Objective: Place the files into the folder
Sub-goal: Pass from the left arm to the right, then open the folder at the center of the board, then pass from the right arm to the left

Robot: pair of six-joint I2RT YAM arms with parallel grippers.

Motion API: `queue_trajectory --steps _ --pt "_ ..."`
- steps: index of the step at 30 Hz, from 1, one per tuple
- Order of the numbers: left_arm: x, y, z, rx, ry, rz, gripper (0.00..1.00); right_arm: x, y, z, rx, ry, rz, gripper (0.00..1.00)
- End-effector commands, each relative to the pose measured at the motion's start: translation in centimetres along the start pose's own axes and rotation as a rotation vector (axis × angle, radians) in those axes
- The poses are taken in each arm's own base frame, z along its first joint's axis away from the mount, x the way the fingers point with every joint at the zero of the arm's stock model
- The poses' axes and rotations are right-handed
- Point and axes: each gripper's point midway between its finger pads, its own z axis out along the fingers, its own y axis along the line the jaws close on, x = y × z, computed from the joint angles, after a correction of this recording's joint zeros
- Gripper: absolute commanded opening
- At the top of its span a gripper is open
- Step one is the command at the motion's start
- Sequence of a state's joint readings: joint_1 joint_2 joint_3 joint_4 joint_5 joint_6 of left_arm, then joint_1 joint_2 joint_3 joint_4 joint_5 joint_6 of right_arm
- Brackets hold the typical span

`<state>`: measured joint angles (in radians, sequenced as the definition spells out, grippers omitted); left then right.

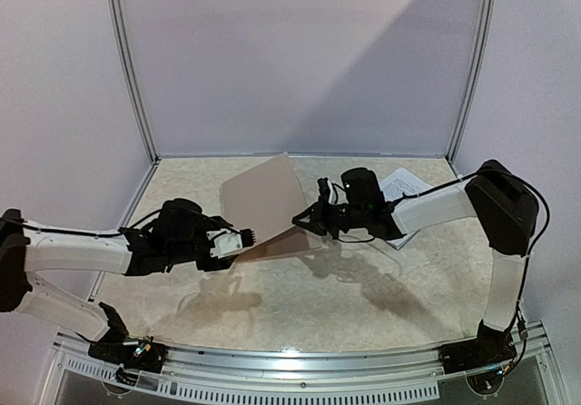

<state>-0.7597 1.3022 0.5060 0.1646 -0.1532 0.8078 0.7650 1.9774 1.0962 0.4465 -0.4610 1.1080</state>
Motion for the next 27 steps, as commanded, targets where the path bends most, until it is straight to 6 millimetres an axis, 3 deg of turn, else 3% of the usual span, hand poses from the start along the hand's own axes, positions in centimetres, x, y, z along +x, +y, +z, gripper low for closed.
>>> queue_trajectory --steps 1,3,5,11,13,16,22,27 --pt "-3.1 -4.5 -4.8 0.421 -0.137 -0.095 0.73 -0.8 2.1 -1.9 0.152 -0.034 -0.238 0.0" --pt "-4.1 -4.2 -6.0 0.507 -0.173 -0.172 0.74 -0.6 3.1 -2.1 0.229 -0.03 -0.337 0.0" --pt "-4.9 -2.3 -6.9 0.496 -0.209 -0.259 0.74 -0.2 4.4 -2.4 0.324 -0.031 -0.454 0.0" --pt "-7.3 8.1 -8.9 0.365 -0.294 -0.65 0.88 2.7 7.8 -3.0 0.613 -0.087 -0.838 0.0" --pt "-8.0 11.7 -9.5 0.3 -0.338 -0.749 0.94 4.8 8.8 -2.0 0.628 -0.096 -0.926 0.0" --pt "-8.2 15.3 -9.1 0.209 -0.364 -0.868 0.99 7.6 10.0 -0.3 0.684 -0.105 -1.074 0.0" --pt "-7.7 17.5 -5.9 0.197 -0.305 -1.122 0.99 11.0 10.2 2.9 0.74 -0.13 -1.16 0.0" --pt "-3.9 17.7 -4.0 0.079 -0.155 -1.188 0.99 12.6 11.3 4.2 0.718 -0.186 -1.213 0.0"
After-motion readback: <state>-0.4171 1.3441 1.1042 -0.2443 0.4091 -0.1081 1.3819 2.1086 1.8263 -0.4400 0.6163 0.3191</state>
